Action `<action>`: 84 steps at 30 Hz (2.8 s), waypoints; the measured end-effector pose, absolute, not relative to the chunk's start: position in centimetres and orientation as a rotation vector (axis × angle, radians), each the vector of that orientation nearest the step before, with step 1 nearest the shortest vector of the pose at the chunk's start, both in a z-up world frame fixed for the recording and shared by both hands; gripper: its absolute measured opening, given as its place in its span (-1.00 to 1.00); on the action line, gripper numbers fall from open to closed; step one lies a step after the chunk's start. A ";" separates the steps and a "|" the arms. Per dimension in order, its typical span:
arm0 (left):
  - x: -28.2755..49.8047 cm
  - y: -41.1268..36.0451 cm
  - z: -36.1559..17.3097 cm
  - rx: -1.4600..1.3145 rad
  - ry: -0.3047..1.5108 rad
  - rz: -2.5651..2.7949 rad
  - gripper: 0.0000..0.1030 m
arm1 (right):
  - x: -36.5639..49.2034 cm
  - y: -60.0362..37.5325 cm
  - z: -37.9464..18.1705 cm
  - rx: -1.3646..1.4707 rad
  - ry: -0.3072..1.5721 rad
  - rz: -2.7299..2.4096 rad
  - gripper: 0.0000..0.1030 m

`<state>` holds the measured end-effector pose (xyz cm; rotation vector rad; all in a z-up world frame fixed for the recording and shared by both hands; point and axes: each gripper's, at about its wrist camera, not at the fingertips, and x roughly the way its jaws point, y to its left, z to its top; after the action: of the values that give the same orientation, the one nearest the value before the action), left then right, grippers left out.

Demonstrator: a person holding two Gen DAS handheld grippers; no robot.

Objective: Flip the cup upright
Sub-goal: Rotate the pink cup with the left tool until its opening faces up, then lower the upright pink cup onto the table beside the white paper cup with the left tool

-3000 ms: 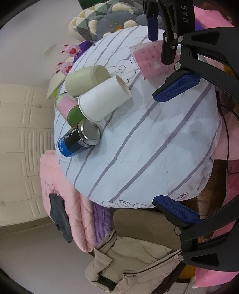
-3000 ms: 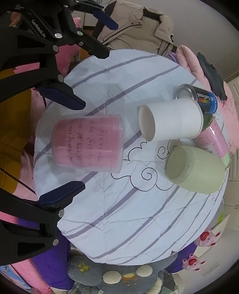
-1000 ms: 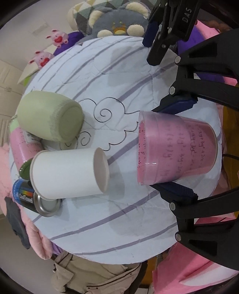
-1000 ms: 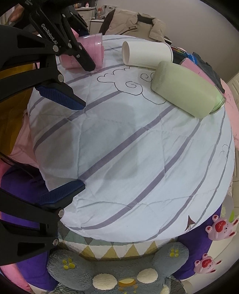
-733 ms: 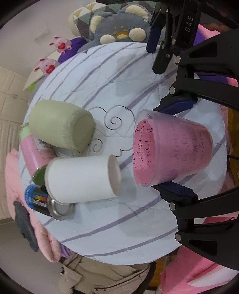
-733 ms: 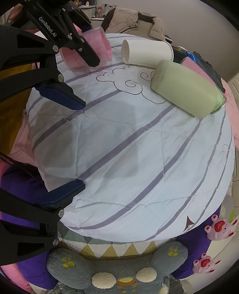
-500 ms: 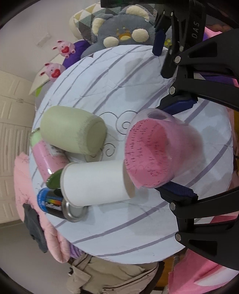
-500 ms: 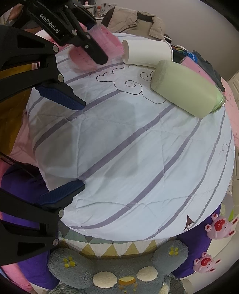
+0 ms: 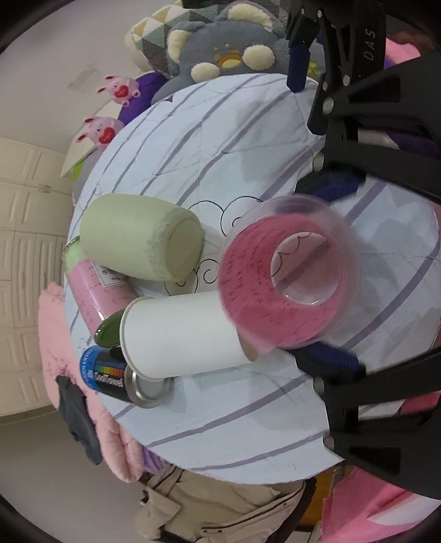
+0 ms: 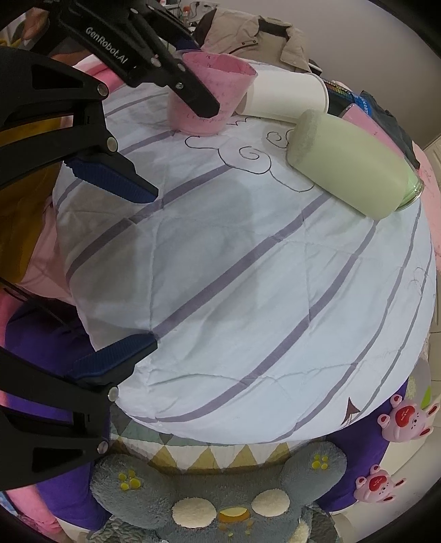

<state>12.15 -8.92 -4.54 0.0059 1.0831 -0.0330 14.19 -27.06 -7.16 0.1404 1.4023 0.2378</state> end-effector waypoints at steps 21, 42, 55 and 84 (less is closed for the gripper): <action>10.5 -9.6 -2.9 0.060 1.004 -0.042 0.76 | 13.0 -27.7 -6.9 0.146 1.391 0.211 0.57; 5.9 -5.4 -0.2 0.057 0.899 -0.075 0.76 | 8.2 -24.5 -3.4 0.119 1.266 0.187 0.57; 4.3 -2.7 1.5 0.056 0.782 -0.101 0.76 | 4.6 -20.8 -0.1 0.141 1.030 0.237 0.57; 2.5 -0.9 -0.3 0.042 0.458 -0.064 0.76 | 1.8 -18.2 -1.9 0.090 0.573 0.158 0.57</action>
<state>2.53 -0.94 -0.34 0.0417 0.4579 -0.0641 1.76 -18.16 -1.91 0.0904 0.5728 0.1580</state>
